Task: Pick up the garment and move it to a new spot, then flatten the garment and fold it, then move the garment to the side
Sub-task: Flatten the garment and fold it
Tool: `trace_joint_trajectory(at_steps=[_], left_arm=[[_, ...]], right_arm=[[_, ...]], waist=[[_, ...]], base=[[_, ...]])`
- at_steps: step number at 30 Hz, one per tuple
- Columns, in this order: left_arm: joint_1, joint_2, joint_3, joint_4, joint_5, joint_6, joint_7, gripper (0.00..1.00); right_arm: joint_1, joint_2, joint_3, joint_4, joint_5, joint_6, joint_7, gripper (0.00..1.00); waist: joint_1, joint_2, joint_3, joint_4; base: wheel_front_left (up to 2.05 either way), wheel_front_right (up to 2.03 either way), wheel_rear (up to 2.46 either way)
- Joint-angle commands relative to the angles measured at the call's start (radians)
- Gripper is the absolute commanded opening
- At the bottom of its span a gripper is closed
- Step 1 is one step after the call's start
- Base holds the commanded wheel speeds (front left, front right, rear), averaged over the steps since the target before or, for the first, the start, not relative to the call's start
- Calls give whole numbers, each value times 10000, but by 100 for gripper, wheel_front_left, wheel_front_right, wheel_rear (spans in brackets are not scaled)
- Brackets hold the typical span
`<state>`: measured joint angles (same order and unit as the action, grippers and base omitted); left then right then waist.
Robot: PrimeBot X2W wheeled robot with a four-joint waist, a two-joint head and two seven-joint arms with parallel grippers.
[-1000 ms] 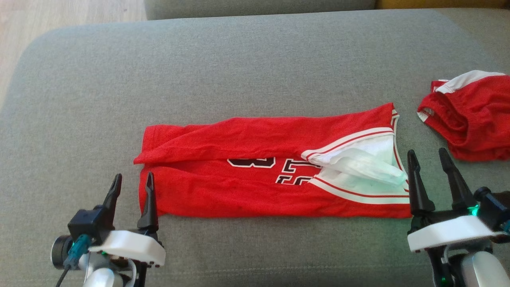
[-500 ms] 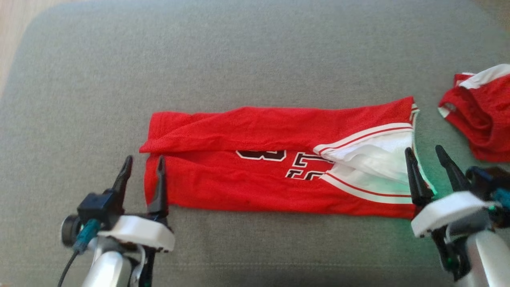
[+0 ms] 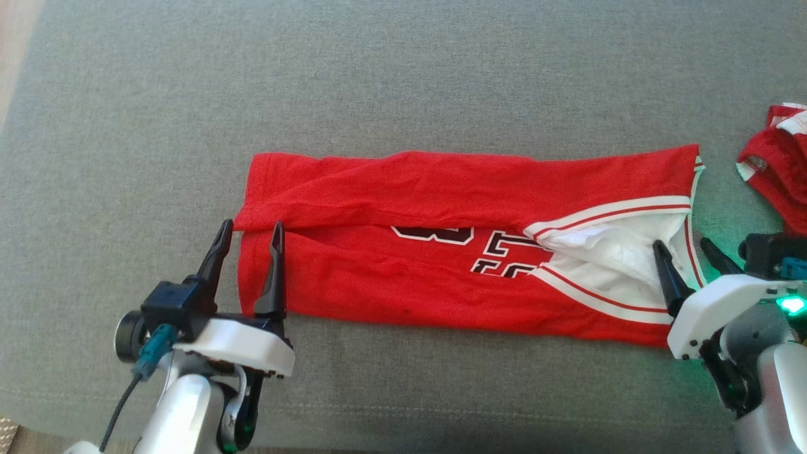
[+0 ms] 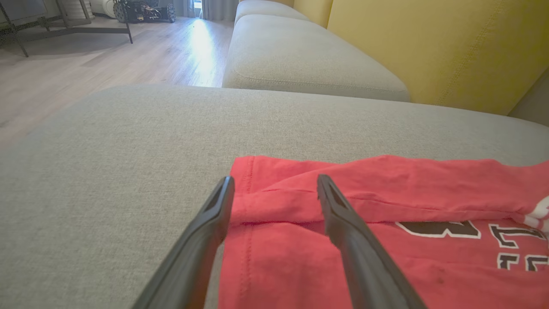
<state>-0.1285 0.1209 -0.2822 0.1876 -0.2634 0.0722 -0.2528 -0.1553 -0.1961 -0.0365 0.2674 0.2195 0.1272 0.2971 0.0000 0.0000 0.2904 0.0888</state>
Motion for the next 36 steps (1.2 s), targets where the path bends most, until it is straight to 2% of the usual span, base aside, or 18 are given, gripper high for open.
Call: trace_joint_trajectory(at_steps=[1, 4, 7, 8, 14, 26, 31, 36], left_arm=[[-404, 51, 327, -270, 110, -53, -89, 100], [-457, 5, 386, -243, 165, -103, -89, 100], [-483, -25, 464, -213, 205, -150, -89, 100], [-490, -33, 489, -202, 221, -164, -89, 100], [-509, -99, 618, -196, 310, -234, -89, 100], [-359, -208, 913, -151, 431, -295, -89, 100], [-290, -258, 985, -64, 471, -311, -89, 100], [-211, -287, 1038, -38, 502, -356, -89, 100]], right_arm=[[12, -25, 66, -147, -136, 35, 342, 100], [48, 48, 181, -282, -29, 35, 723, 100], [61, 104, 281, -376, 134, 35, 952, 4], [75, 136, 321, -386, 219, 35, 1063, 0], [114, 127, 224, -500, 586, 35, 1116, 0], [656, -118, -847, -1333, 550, 35, 861, 0], [679, -102, -691, -2067, 728, 35, 815, 0], [415, -101, -62, -3351, 1135, 35, 675, 0]], waist=[[0, 0, 15, -22], [0, 0, 18, -75], [0, 0, 9, -124], [0, 0, 6, -138], [0, 0, 3, -170], [0, 0, -170, -394], [0, 0, -356, -477], [0, 0, -519, -508]], base=[[0, 0, 0], [0, 0, 0], [0, 0, 0], [0, 0, 0], [0, 0, 0], [0, 0, 0], [0, 0, 0], [0, 0, 0]])
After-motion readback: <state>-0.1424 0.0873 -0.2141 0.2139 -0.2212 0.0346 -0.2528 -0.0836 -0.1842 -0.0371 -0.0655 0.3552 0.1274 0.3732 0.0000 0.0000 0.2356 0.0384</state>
